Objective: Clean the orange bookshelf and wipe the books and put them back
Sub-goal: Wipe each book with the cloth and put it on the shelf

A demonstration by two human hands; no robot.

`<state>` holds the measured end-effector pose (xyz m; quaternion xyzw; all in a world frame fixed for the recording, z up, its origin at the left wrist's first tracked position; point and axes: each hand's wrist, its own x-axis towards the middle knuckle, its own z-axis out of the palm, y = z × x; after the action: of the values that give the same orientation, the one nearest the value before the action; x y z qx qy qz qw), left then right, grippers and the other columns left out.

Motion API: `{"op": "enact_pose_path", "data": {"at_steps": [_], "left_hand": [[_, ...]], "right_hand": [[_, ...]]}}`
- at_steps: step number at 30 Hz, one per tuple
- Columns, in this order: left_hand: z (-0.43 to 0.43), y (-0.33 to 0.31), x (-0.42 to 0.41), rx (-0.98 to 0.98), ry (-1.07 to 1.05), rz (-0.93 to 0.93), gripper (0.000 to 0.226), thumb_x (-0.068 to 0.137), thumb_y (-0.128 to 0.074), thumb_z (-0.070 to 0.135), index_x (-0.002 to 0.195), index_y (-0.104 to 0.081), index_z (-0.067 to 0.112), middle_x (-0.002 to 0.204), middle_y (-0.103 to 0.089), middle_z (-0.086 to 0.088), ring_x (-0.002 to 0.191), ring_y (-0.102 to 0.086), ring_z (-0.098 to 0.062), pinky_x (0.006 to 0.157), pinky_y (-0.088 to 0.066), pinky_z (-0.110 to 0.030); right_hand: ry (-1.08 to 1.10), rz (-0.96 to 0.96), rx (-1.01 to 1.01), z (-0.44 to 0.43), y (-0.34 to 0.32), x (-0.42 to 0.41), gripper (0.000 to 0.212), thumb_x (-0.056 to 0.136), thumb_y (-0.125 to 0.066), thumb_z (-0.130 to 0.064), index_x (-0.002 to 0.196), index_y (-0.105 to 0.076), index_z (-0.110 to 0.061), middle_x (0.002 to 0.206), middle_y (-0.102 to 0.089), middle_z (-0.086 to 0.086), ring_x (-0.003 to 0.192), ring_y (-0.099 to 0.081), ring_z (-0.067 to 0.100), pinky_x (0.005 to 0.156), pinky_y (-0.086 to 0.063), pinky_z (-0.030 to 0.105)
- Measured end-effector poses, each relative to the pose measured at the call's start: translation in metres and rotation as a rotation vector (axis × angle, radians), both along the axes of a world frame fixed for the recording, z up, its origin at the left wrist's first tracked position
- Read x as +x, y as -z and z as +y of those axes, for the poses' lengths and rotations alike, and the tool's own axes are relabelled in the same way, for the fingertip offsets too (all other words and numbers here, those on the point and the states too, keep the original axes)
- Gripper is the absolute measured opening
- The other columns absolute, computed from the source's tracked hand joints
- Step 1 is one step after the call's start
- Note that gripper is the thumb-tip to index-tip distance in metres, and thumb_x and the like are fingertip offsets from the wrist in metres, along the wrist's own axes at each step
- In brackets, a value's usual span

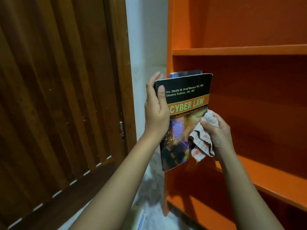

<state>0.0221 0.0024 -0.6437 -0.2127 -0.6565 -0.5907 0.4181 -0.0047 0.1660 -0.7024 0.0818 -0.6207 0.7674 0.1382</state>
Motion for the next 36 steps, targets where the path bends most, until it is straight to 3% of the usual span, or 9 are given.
{"op": "enact_pose_path", "data": {"at_steps": [3, 5, 7, 9, 13, 22, 28, 32, 36], "left_hand": [[0.012, 0.005, -0.034, -0.092, -0.040, -0.002, 0.040, 0.102, -0.028, 0.030, 0.140, -0.017, 0.036, 0.144, -0.034, 0.004, 0.127, -0.047, -0.023, 0.093, -0.051, -0.041], [0.019, 0.013, -0.057, -0.138, -0.076, -0.060, 0.050, 0.101, -0.028, 0.031, 0.142, -0.002, 0.046, 0.157, -0.005, 0.008, 0.147, -0.004, -0.021, 0.115, -0.018, -0.057], [0.024, 0.023, -0.073, -0.175, -0.138, -0.095, 0.059, 0.102, -0.030, 0.021, 0.143, 0.010, 0.034, 0.158, 0.009, 0.004, 0.139, 0.020, -0.001, 0.117, 0.013, -0.042], [0.030, 0.032, -0.083, -0.243, -0.180, -0.071, 0.064, 0.101, -0.032, 0.017, 0.142, 0.016, 0.028, 0.157, 0.016, 0.003, 0.138, 0.025, 0.000, 0.113, 0.019, -0.032], [0.035, 0.041, -0.097, -0.302, -0.234, -0.012, 0.068, 0.100, -0.037, 0.012, 0.143, 0.015, 0.022, 0.157, 0.016, 0.000, 0.144, 0.019, -0.009, 0.116, 0.014, -0.029], [0.035, 0.051, -0.105, -0.293, -0.298, 0.044, 0.065, 0.097, -0.040, 0.016, 0.149, 0.000, 0.020, 0.158, 0.006, -0.004, 0.146, 0.001, -0.014, 0.113, -0.024, -0.058], [0.035, 0.051, -0.100, -0.251, -0.261, 0.010, 0.065, 0.097, -0.042, 0.013, 0.150, -0.004, 0.022, 0.157, 0.001, -0.004, 0.145, -0.004, -0.013, 0.114, -0.031, -0.045], [0.033, 0.048, -0.097, -0.255, -0.260, 0.007, 0.067, 0.096, -0.041, 0.016, 0.149, -0.002, 0.031, 0.156, -0.003, -0.002, 0.145, -0.013, -0.020, 0.108, -0.038, -0.047], [0.032, 0.047, -0.094, -0.250, -0.255, -0.003, 0.067, 0.097, -0.040, 0.018, 0.148, 0.000, 0.034, 0.154, -0.006, -0.004, 0.145, -0.014, -0.020, 0.107, -0.040, -0.048]], "right_hand": [[0.109, -0.043, -0.046, 0.007, -0.002, -0.027, 0.012, 0.088, -0.062, -0.009, 0.099, -0.061, -0.014, 0.086, -0.069, 0.008, 0.074, -0.067, 0.023, 0.069, -0.055, 0.039], [0.164, -0.082, -0.119, 0.008, 0.000, -0.045, 0.021, 0.087, -0.061, -0.005, 0.105, -0.058, -0.016, 0.092, -0.069, 0.011, 0.079, -0.067, 0.027, 0.073, -0.054, 0.039], [0.189, -0.154, -0.161, 0.007, 0.009, -0.060, 0.029, 0.087, -0.058, -0.002, 0.109, -0.055, -0.021, 0.087, -0.067, 0.009, 0.074, -0.064, 0.025, 0.066, -0.051, 0.033], [0.196, -0.258, -0.133, 0.006, 0.017, -0.074, 0.019, 0.089, -0.060, -0.012, 0.107, -0.057, -0.017, 0.082, -0.065, 0.006, 0.069, -0.061, 0.021, 0.057, -0.048, 0.028], [0.187, -0.176, -0.046, 0.005, 0.022, -0.103, 0.011, 0.094, -0.054, -0.019, 0.104, -0.054, -0.023, 0.085, -0.057, -0.003, 0.084, -0.056, 0.019, 0.055, -0.047, 0.019], [0.196, -0.015, 0.048, 0.009, 0.032, -0.119, 0.039, 0.092, -0.059, -0.015, 0.130, -0.053, -0.014, 0.115, -0.059, -0.004, 0.094, -0.058, 0.006, 0.065, -0.047, 0.002], [0.167, 0.031, 0.019, 0.007, 0.045, -0.114, 0.035, 0.091, -0.058, -0.004, 0.125, -0.056, -0.010, 0.123, -0.059, -0.002, 0.098, -0.060, -0.004, 0.082, -0.050, 0.011], [0.190, -0.022, -0.064, 0.011, 0.052, -0.109, 0.037, 0.091, -0.054, 0.001, 0.126, -0.057, -0.008, 0.125, -0.061, 0.004, 0.113, -0.060, 0.018, 0.096, -0.049, 0.028], [0.202, -0.058, -0.220, 0.015, 0.048, -0.104, 0.033, 0.093, -0.049, 0.002, 0.124, -0.058, -0.004, 0.121, -0.062, 0.008, 0.094, -0.066, 0.010, 0.078, -0.053, 0.016]]}}
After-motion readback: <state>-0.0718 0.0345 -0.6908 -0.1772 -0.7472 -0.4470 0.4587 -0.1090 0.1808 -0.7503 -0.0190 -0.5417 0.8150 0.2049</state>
